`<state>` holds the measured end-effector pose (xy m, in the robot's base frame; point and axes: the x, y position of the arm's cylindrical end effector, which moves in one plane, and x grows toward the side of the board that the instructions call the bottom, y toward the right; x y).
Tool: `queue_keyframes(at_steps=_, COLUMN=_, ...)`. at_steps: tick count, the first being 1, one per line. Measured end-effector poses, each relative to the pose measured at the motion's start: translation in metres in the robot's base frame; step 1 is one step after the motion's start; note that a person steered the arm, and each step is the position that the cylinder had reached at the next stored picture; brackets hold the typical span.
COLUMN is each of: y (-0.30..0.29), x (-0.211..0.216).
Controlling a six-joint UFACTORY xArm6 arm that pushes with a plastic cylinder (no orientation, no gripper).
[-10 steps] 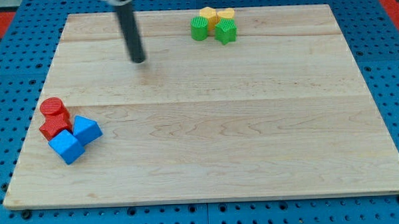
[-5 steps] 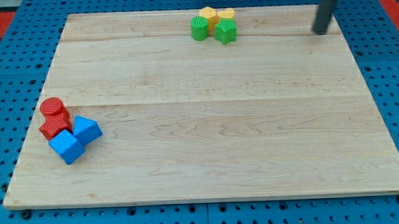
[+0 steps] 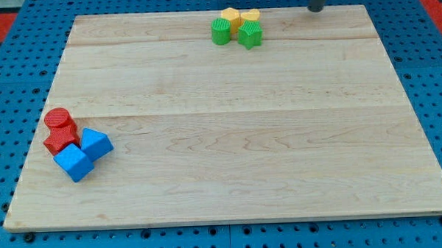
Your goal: Move the yellow hexagon towards the center left of the board
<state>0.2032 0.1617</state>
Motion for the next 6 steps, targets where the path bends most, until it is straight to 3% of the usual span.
queue_keyframes(at_steps=2, y=-0.152, x=0.035)
queue_keyframes(at_steps=3, y=-0.133, x=0.035)
queue_keyframes(at_steps=4, y=-0.086, x=0.001)
queue_keyframes(at_steps=6, y=-0.124, x=-0.011)
